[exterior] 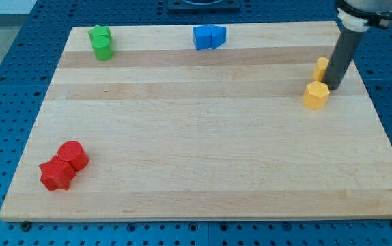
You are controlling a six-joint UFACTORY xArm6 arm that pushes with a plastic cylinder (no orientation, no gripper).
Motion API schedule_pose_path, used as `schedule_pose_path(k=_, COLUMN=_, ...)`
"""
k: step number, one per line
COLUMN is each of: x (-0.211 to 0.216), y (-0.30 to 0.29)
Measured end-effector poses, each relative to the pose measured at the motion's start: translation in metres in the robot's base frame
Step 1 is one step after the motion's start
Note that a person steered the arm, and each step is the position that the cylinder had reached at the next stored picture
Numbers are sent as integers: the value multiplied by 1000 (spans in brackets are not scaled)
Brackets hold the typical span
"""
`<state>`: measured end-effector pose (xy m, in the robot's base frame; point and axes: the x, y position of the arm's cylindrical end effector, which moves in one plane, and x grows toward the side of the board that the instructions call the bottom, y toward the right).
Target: Move the yellow heart towards the top right corner of the board
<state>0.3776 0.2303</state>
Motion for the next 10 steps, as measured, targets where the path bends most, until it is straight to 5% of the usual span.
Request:
schedule_pose_path(k=8, x=-96, y=-11)
schedule_pose_path(k=10, x=-68, y=-10)
